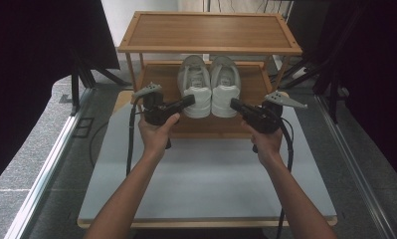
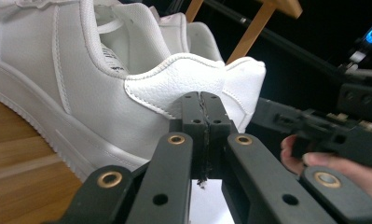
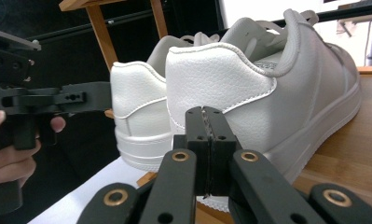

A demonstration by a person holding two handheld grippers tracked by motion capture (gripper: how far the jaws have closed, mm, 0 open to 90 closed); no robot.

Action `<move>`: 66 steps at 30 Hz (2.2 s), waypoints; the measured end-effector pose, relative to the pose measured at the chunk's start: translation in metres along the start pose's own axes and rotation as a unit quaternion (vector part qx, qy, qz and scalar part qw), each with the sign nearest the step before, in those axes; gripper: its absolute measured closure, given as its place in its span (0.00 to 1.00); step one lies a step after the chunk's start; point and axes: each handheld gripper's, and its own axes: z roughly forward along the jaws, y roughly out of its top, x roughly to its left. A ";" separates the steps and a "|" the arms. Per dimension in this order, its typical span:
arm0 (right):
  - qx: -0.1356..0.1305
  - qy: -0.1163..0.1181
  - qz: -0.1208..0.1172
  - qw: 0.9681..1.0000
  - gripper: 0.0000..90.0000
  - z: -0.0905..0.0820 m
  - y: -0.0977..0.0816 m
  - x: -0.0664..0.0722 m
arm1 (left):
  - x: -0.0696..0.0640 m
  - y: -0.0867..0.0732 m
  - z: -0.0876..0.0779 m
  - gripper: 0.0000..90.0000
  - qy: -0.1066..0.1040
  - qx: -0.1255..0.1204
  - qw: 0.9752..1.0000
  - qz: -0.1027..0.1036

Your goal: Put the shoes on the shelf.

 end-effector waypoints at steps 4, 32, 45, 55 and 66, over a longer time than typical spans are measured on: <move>0.003 0.002 -0.004 1.000 1.00 0.000 -0.001 0.000 | -0.009 -0.007 0.003 1.00 -0.002 0.021 1.000 0.011; 0.009 0.010 0.002 1.000 1.00 0.007 -0.006 -0.003 | 0.000 -0.007 0.012 1.00 -0.001 0.023 1.000 -0.014; 0.003 0.018 0.038 0.999 0.99 0.012 -0.008 -0.009 | -0.003 -0.009 0.012 0.95 -0.005 0.020 1.000 -0.019; -0.018 0.009 0.021 1.000 0.86 -0.003 -0.009 0.000 | -0.015 -0.007 -0.010 0.63 0.024 -0.005 0.999 0.023; -0.017 0.003 -0.030 0.999 0.69 -0.036 -0.050 0.018 | -0.014 -0.056 -0.045 0.50 0.025 0.022 0.998 0.044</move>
